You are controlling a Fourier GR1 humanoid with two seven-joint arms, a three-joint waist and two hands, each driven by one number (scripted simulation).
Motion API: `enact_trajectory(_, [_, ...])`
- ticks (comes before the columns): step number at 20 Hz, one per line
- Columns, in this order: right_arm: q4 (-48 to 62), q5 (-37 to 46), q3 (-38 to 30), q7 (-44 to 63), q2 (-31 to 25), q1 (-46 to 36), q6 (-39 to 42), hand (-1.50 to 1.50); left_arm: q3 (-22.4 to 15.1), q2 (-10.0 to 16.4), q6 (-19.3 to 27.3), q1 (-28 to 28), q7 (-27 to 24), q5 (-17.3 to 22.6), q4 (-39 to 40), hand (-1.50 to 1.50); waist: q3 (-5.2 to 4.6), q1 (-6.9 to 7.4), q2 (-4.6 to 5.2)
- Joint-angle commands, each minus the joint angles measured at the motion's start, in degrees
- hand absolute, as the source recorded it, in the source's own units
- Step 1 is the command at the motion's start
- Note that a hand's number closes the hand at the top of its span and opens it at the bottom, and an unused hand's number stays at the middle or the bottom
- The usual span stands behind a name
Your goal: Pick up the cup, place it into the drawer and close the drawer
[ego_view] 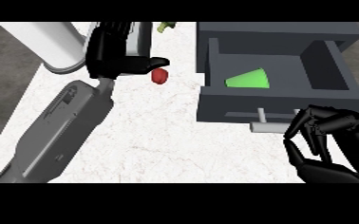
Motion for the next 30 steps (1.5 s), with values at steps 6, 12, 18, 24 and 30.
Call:
enact_trajectory(6, [9.15, 20.82, 7.96, -10.94, -2.11, -2.56, -1.42, 1.5, 4.11, 7.98, -5.6, 15.62, 0.64, 1.7, -13.35, -1.5, 0.03, 0.02, 0.43])
enact_trajectory(12, [18.09, 35.08, 12.87, -15.13, -5.74, -6.17, -5.07, 1.5, 5.82, 10.53, -9.63, 24.02, -1.53, 1.64, -16.68, -1.5, 0.02, -0.15, 0.51])
enact_trajectory(18, [30.12, 42.99, 17.07, -17.65, 0.66, -10.62, -11.87, -1.5, 12.96, 12.43, -18.83, 28.15, -2.47, 2.42, -12.99, -1.5, 0.0, -1.4, 0.57])
enact_trajectory(24, [50.26, 48.16, 15.04, -20.88, 2.2, -20.35, -15.72, -1.5, 15.02, 13.11, -20.16, 32.48, -0.66, 2.63, -17.76, -1.5, 0.03, -0.84, 0.64])
enact_trajectory(30, [67.85, 48.3, 10.07, -29.36, 1.67, -28.35, -18.56, -1.5, 18.5, 13.17, -25.74, 36.16, -0.67, 2.72, -17.74, -1.5, 0.05, -0.64, 0.75])
